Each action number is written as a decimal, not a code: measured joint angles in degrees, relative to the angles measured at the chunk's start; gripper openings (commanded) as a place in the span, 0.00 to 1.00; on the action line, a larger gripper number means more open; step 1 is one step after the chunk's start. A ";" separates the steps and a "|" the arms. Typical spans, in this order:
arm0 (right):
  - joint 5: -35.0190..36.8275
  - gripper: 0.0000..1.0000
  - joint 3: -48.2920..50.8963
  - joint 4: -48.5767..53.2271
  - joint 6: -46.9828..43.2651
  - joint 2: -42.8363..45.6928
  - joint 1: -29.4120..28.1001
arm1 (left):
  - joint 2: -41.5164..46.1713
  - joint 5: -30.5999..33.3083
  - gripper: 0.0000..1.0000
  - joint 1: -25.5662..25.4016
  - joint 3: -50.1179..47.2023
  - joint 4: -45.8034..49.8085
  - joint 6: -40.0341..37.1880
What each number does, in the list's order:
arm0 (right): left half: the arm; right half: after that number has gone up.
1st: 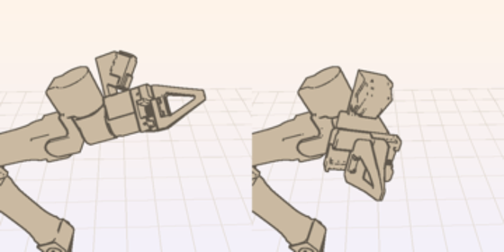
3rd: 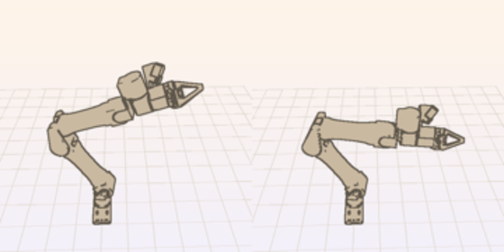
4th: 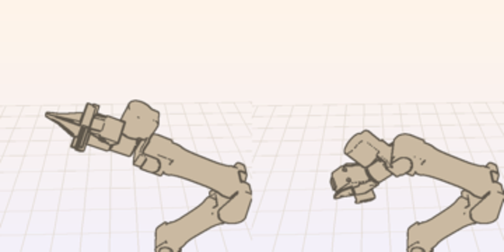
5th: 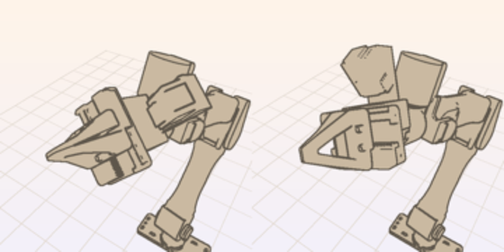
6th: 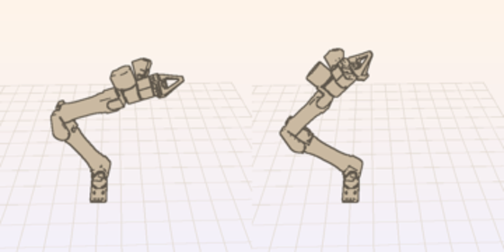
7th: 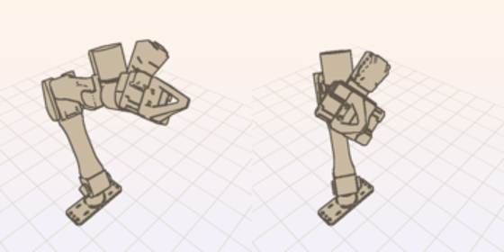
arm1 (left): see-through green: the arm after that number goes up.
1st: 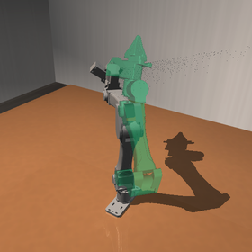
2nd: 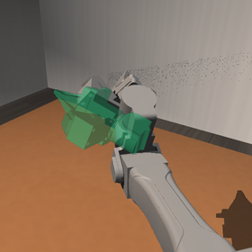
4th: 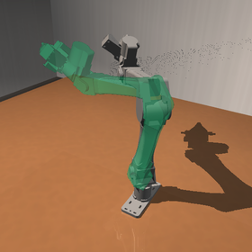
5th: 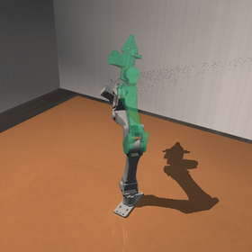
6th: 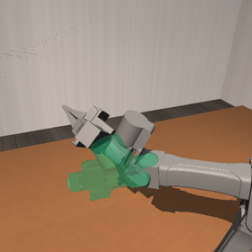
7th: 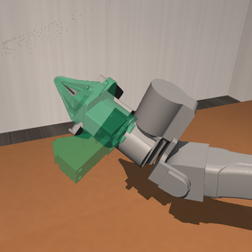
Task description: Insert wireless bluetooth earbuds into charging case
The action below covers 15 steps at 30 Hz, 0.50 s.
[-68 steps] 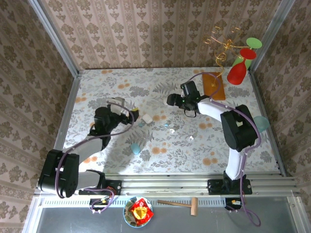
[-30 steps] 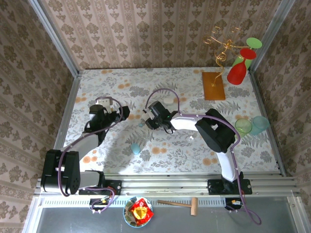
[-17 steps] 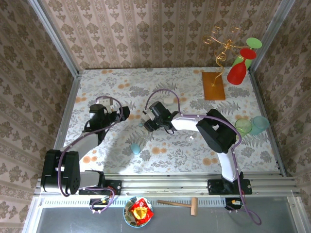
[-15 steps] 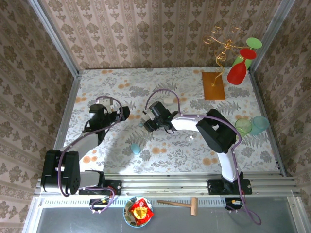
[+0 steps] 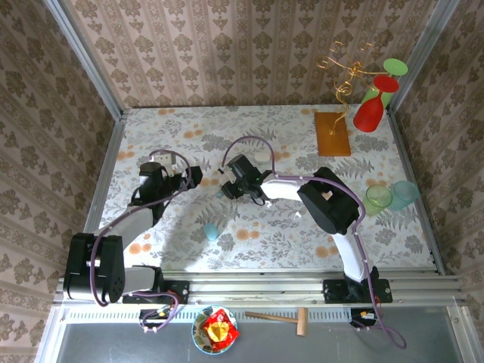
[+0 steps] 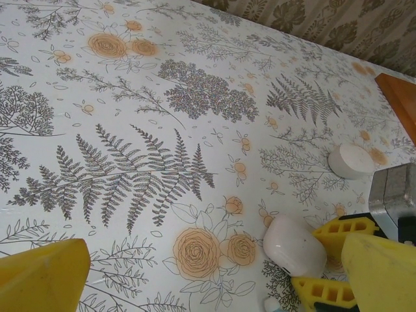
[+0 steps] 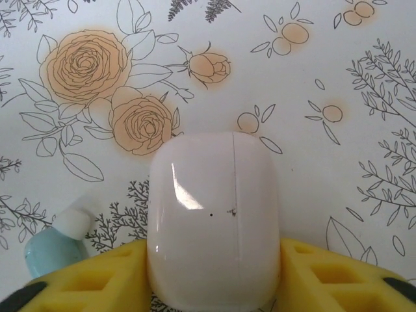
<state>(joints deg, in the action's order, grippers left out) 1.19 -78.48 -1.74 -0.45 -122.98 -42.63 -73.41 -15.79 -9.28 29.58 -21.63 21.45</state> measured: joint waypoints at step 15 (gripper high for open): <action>-1.60 0.36 9.16 0.28 -9.57 14.80 -0.28 | 3.28 -9.97 1.00 -1.64 9.92 17.73 0.87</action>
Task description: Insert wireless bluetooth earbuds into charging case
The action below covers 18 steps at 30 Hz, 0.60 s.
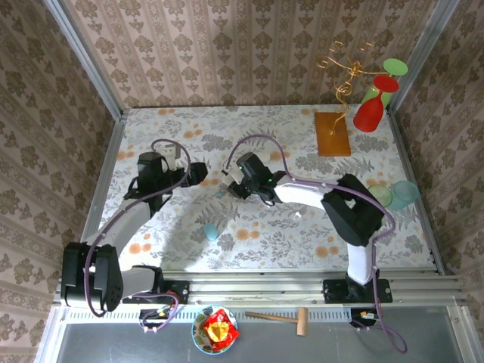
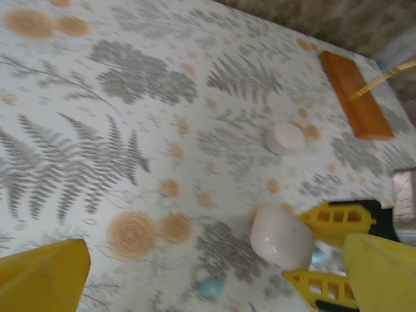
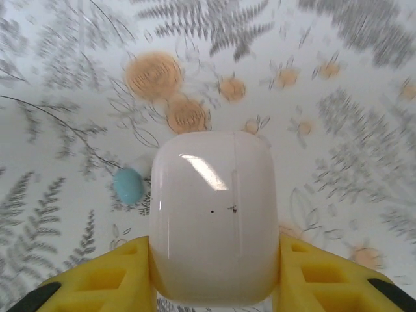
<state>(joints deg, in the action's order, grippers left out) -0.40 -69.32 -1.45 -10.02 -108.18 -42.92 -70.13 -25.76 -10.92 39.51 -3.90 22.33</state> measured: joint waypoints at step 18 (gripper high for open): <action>-5.84 0.35 5.16 0.17 -20.68 17.14 -1.64 | -2.01 -27.67 0.55 -5.01 5.55 10.38 2.34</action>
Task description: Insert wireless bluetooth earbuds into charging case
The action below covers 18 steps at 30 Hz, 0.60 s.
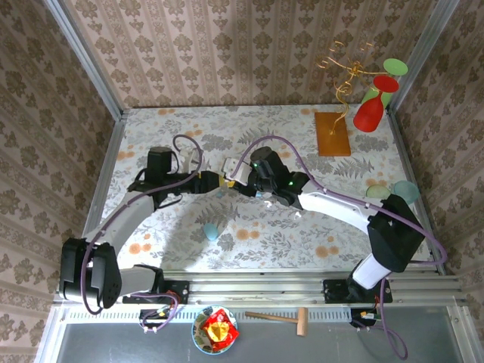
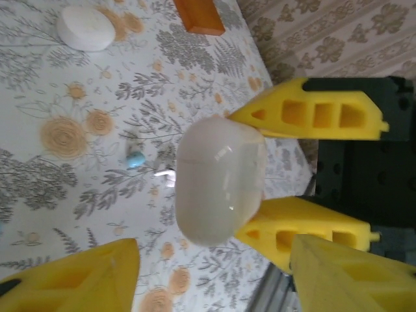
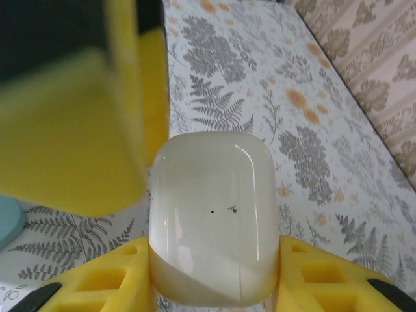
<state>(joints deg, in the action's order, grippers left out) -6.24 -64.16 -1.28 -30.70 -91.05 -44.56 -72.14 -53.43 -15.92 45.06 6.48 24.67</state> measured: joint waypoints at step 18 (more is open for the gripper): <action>-1.62 0.32 0.07 -2.40 -0.61 0.68 -0.24 | -1.25 -3.78 0.24 -0.81 -0.46 -7.37 5.51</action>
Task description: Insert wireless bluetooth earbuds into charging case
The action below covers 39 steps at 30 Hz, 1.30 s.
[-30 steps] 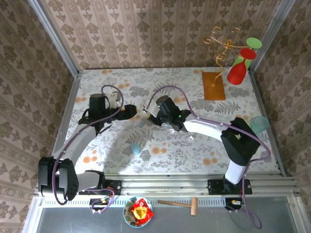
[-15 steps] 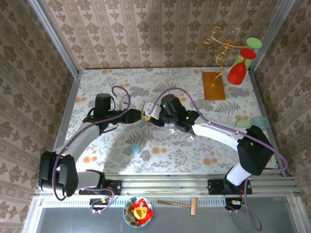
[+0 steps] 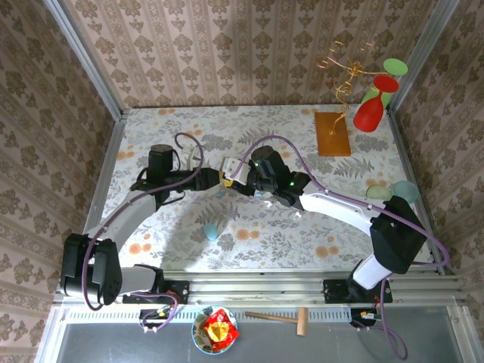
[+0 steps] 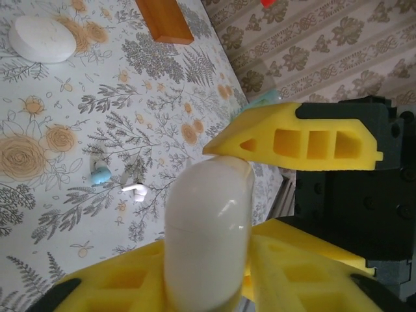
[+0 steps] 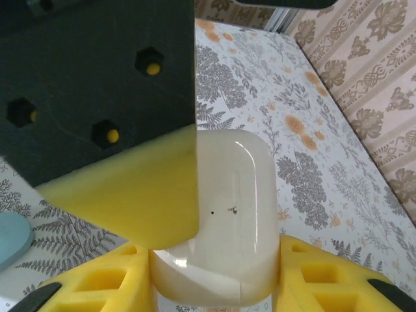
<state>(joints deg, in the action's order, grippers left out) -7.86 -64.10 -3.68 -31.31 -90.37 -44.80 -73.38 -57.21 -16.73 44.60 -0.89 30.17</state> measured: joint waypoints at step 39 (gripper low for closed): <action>-24.11 0.76 4.15 -3.87 34.14 8.68 11.96 | -7.50 -5.92 0.00 -4.74 -15.06 -69.51 -11.13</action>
<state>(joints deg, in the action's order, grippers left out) -31.97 -59.94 -7.55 2.83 -81.69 -32.84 -80.88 -63.13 -21.47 29.54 -70.39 19.05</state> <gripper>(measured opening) 0.765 0.194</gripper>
